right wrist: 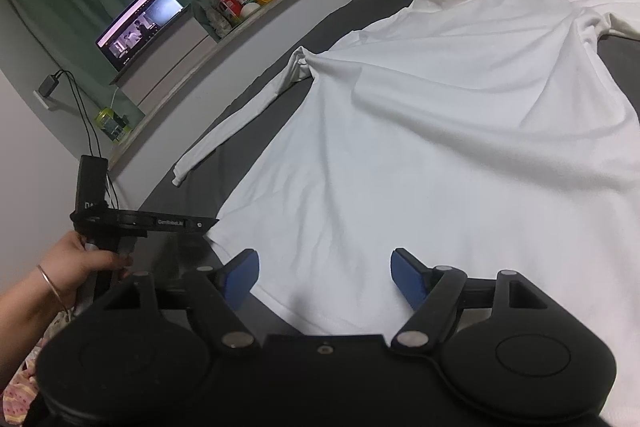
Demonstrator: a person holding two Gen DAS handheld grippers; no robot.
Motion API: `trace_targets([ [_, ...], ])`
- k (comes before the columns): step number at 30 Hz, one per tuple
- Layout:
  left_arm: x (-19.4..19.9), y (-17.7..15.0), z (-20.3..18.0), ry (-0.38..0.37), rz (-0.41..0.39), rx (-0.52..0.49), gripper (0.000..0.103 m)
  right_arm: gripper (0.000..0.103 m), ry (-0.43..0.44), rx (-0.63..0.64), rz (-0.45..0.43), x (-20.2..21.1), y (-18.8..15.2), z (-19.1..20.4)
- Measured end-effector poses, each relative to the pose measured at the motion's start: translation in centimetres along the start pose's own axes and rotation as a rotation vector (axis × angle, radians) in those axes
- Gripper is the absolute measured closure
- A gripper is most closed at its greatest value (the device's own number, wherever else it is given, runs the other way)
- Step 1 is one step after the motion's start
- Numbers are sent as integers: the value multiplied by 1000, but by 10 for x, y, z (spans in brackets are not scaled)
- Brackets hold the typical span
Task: Fold clothes
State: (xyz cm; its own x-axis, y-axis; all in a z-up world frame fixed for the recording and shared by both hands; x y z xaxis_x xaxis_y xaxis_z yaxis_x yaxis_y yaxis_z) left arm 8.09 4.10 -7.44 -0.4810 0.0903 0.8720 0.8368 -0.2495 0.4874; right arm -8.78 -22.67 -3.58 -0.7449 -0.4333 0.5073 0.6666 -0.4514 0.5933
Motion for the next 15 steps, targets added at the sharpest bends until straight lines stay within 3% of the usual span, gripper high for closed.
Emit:
trace_targets([
  [3, -2, -1, 2, -14, 17, 17, 53, 30, -3, 6, 12, -2, -2, 1],
  [4, -2, -1, 3, -19, 23, 22, 46, 30, -4, 7, 15, -3, -2, 1],
  [6, -3, -2, 4, -29, 35, 34, 14, 30, -5, 8, 17, -3, -2, 1],
  [8, -4, -2, 6, -38, 47, 45, 0, 29, -7, 7, 17, -3, -2, 0],
  [10, -5, -3, 7, -48, 58, 56, 0, 29, -5, 4, 12, -2, -1, 0],
  [15, 1, -1, 47, -236, 55, 293, 0, 28, -9, 3, 12, -2, 0, 0],
])
Point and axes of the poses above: each gripper's, at about its wrist camera, not at the fingertips, and x roughly against the way its jaws point, z to its left, y to its top, the point moved 3 cm from there along -x, roughly the way its jaws point, and after that the axes turned 6 degrees about y, right-handed, at the moved point
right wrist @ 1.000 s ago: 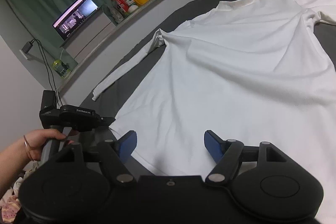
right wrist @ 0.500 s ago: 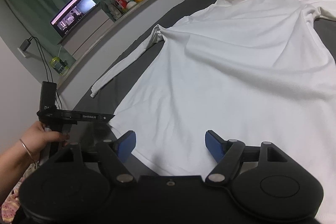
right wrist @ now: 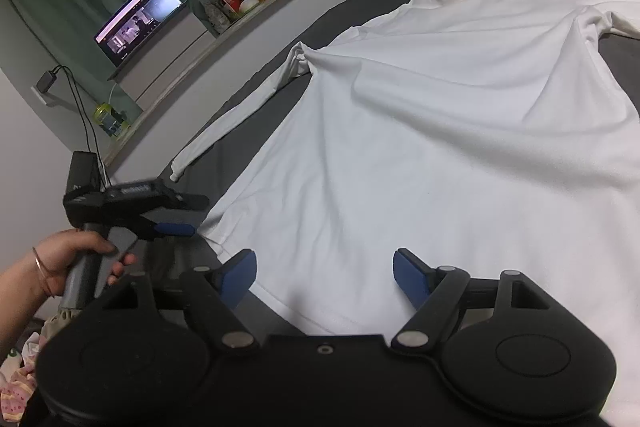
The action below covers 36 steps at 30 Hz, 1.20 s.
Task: Fold clothes
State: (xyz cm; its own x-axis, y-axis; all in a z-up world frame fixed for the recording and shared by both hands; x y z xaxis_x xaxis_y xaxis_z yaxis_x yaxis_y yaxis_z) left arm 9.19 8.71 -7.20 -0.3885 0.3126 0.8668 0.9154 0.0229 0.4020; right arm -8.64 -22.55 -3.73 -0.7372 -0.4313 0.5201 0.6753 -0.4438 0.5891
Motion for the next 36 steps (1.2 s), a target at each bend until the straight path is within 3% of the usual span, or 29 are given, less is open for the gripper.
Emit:
trace_targets([
  [4, 0, 2, 3, 2, 10, -54, 1, 27, -4, 3, 7, -1, -1, 0],
  [7, -1, 4, 1, 21, 11, -86, 14, 27, -9, 5, 13, -1, -2, 0],
  [9, -1, 5, 0, 28, 12, -100, 49, 27, -13, 2, 15, -1, -2, -1],
  [10, -1, 6, 0, 32, 13, -107, 55, 27, -15, -1, 15, -1, -2, -2],
  [17, 2, 10, -2, 43, 6, -152, 58, 27, -20, -10, 21, -3, -2, -3],
  [19, 7, 10, -1, 43, 1, -164, 88, 27, -21, -10, 22, -3, -2, -3],
  [21, 11, 9, 0, 43, -4, -176, 95, 27, -21, -11, 22, -3, -1, -4],
  [29, 28, 7, 5, 43, -23, -223, 99, 27, -52, -27, 3, 8, 4, -5],
  [33, 23, -1, 12, 88, 20, -256, 99, 26, -126, -41, -38, 26, 11, -13],
  [36, 17, -5, 14, 90, 24, -239, 99, 25, -189, -113, -118, 50, 24, -33],
])
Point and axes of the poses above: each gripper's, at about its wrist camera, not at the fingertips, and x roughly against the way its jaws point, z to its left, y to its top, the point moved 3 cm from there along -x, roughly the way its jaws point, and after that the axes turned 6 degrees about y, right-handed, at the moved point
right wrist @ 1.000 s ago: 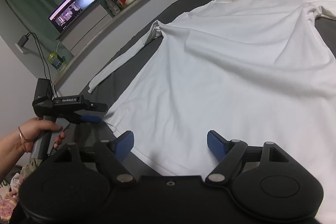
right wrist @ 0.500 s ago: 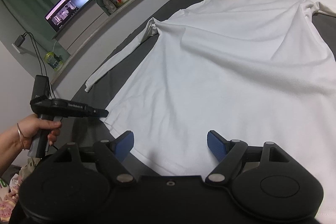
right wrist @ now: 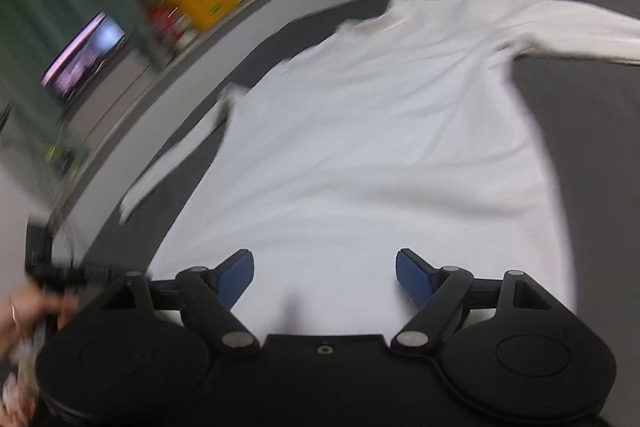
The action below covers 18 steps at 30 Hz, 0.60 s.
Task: Fold clothes
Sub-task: 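Open the left gripper and release the shirt hem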
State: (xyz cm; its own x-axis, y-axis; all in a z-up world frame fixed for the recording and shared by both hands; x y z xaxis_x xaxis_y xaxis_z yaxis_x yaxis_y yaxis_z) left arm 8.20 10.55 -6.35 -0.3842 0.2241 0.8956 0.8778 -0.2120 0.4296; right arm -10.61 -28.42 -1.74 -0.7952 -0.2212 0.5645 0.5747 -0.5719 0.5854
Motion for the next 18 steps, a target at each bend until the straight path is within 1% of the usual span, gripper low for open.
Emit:
trace_targets([
  [1, -2, -1, 0, 0, 2, 6, 98, 24, -20, -29, -29, 7, 6, -8],
  [2, -2, 0, 0, -1, 8, 7, 98, 22, -41, -59, -59, 14, 13, -17],
  [4, -3, 4, -1, -5, 21, 7, 98, 20, -93, -152, -133, 33, 24, -41],
  [5, 0, 7, -2, 8, 7, 9, 98, 20, -104, -197, -163, 39, 27, -51],
  [6, 4, 10, -3, 24, -11, 11, 88, 20, -103, -246, -191, 45, 29, -61],
  [8, 11, 17, -5, 57, -48, 15, 81, 20, -99, -343, -248, 57, 32, -80],
  [10, 18, 24, -7, 89, -84, 19, 79, 20, -94, -406, -283, 64, 33, -92],
  [11, 21, 27, -8, 105, -103, 21, 79, 20, -80, -422, -279, 65, 34, -96],
  [12, 26, 31, -16, 116, -140, 11, 79, 20, -54, -429, -263, 66, 35, -98],
  [13, 31, 32, -29, 93, -176, -17, 79, 20, -29, -435, -247, 66, 36, -99],
  [14, 36, 33, -43, 64, -211, -48, 79, 20, -16, -424, -228, 67, 36, -99],
  [15, 42, 34, -57, 34, -245, -79, 79, 20, -28, -363, -180, 66, 35, -93],
  [17, 39, 26, -96, -79, -266, -132, 79, 20, -54, -239, -86, 63, 31, -79],
  [18, 38, 22, -116, -138, -274, -159, 78, 20, -97, -171, -36, 60, 24, -72],
])
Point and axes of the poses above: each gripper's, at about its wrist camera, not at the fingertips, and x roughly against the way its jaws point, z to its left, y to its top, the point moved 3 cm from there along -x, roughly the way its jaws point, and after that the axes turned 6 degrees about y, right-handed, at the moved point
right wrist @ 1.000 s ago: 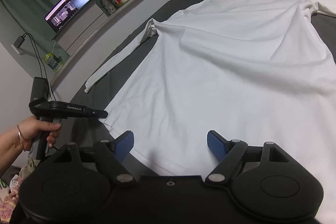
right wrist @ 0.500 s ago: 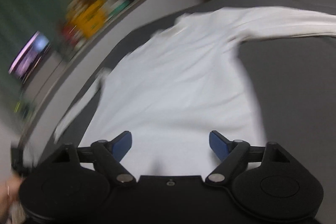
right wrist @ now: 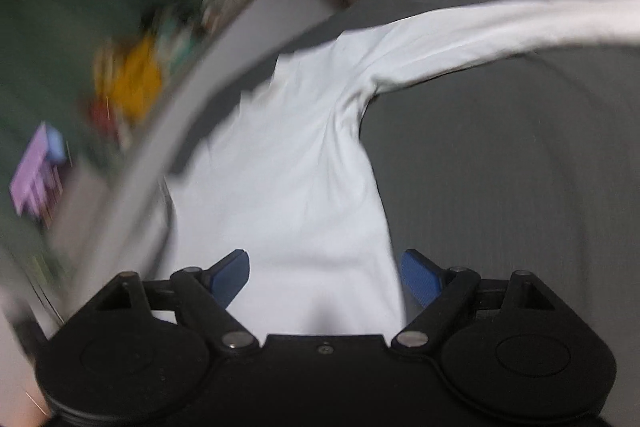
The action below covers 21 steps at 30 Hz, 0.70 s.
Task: Fold clothes
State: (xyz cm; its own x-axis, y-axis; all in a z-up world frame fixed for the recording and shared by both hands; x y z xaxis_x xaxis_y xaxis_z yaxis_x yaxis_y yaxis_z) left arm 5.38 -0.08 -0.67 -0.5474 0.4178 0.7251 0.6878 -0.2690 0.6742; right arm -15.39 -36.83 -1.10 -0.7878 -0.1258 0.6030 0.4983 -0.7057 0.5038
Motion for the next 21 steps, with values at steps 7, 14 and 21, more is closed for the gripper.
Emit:
trace_targets([
  [7, -29, -24, -131, -404, -43, -144, 78, 30, -128, 154, 243, 9, -61, 13],
  [14, -59, -54, -141, -382, 22, -226, 78, 43, -420, 450, 233, -15, -81, 48],
  [21, -58, -26, -62, -348, -62, 50, 78, 54, -514, 1053, 283, -57, -133, 108],
])
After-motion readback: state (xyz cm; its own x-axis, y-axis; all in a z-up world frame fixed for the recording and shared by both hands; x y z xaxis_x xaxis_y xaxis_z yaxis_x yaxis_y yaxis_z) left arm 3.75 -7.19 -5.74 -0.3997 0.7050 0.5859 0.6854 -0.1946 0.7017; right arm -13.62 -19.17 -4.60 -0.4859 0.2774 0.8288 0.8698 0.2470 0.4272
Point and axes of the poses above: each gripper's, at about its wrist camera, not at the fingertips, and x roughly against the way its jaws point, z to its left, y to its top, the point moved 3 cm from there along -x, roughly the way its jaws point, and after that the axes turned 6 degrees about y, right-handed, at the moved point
